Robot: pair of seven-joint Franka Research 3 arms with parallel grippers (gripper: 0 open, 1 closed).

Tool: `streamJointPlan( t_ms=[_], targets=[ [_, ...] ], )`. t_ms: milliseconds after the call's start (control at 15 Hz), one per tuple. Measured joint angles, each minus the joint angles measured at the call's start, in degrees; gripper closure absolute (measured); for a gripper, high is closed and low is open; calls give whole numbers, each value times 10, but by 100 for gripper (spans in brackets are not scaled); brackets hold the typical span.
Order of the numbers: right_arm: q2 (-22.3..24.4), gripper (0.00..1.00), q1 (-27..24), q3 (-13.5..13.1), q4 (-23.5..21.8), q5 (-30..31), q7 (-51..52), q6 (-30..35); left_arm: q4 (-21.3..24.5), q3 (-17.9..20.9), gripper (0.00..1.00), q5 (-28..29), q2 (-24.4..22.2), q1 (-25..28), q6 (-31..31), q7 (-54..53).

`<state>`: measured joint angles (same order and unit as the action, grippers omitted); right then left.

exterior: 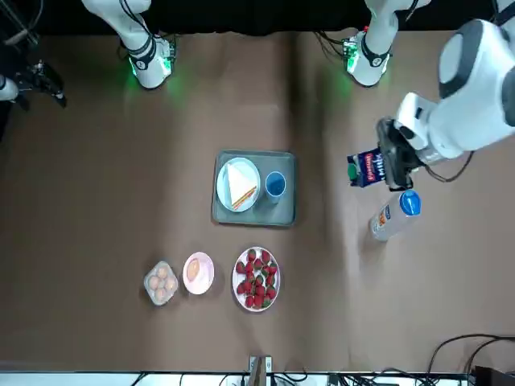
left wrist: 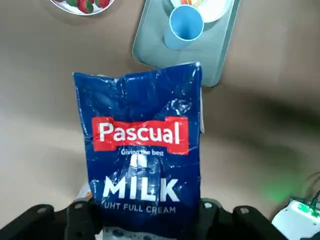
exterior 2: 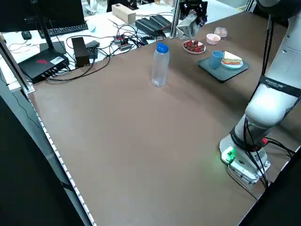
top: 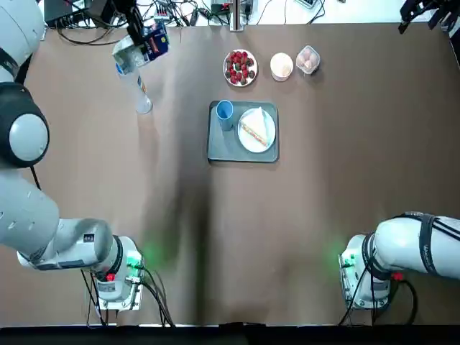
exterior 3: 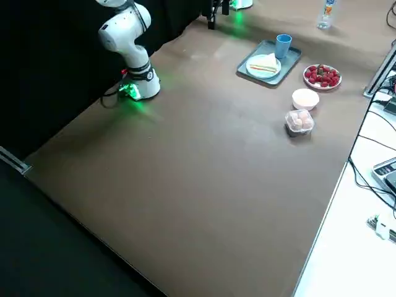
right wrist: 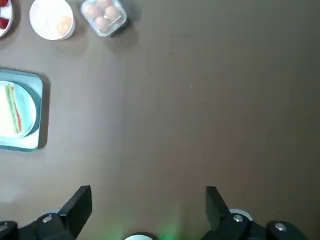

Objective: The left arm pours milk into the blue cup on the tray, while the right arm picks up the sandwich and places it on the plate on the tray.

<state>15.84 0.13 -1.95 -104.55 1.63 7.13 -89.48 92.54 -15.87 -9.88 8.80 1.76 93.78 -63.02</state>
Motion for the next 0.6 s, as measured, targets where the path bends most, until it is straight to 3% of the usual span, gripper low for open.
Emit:
streamJointPlan(
  t_ms=[600],
  targets=[
    [0,0,-13,2,0,0,0,-3,15,-1,42,82,14,-108,56,105]
  ],
)
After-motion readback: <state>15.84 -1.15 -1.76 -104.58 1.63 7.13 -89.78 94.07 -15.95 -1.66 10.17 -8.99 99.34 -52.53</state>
